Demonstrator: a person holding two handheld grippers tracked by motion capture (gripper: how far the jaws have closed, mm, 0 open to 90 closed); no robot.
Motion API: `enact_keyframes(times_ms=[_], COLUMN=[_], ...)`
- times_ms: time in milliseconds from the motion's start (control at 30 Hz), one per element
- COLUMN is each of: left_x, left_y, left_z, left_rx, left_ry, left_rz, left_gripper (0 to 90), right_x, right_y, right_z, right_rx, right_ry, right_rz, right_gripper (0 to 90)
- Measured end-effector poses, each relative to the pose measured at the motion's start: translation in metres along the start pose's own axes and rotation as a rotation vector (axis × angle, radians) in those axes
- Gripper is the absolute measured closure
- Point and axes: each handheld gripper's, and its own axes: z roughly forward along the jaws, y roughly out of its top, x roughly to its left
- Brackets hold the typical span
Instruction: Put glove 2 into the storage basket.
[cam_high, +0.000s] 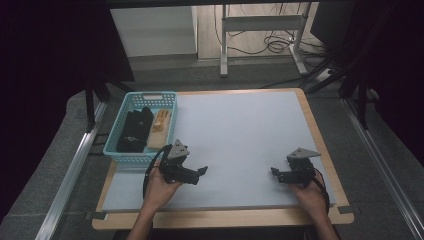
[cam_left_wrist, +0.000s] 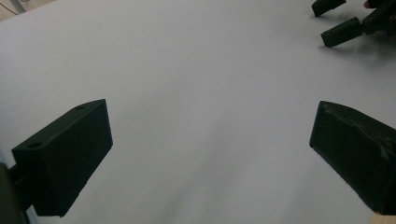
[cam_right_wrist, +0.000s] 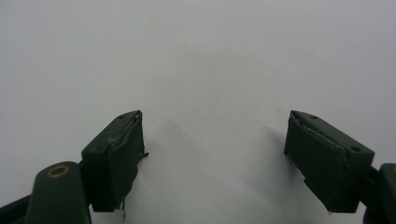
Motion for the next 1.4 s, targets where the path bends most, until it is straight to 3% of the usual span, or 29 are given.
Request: enact_keyframes(times_ms=[900, 1167, 1300, 1400], left_x=[-0.016, -0.019, -0.019, -0.017], left_y=[-0.032, -0.041, -0.046, -0.046], left_z=[0.027, 0.038, 0.049, 0.050], left_rx=[0.064, 0.125, 0.198, 0.202], left_ry=[-0.028, -0.021, -0.007, -0.017], left_rz=[0.006, 0.012, 0.011, -0.008], left_gripper=[0.0, 0.0, 0.0, 0.0], right_x=[0.000, 0.000, 0.000, 0.000], right_y=[0.000, 0.000, 0.000, 0.000], right_z=[0.000, 0.000, 0.000, 0.000], right_rx=[0.000, 0.000, 0.000, 0.001], right_ry=[0.000, -0.001, -0.001, -0.002], right_rz=[0.001, 0.000, 0.000, -0.001], right_gripper=[19.4, 19.4, 19.3, 19.2])
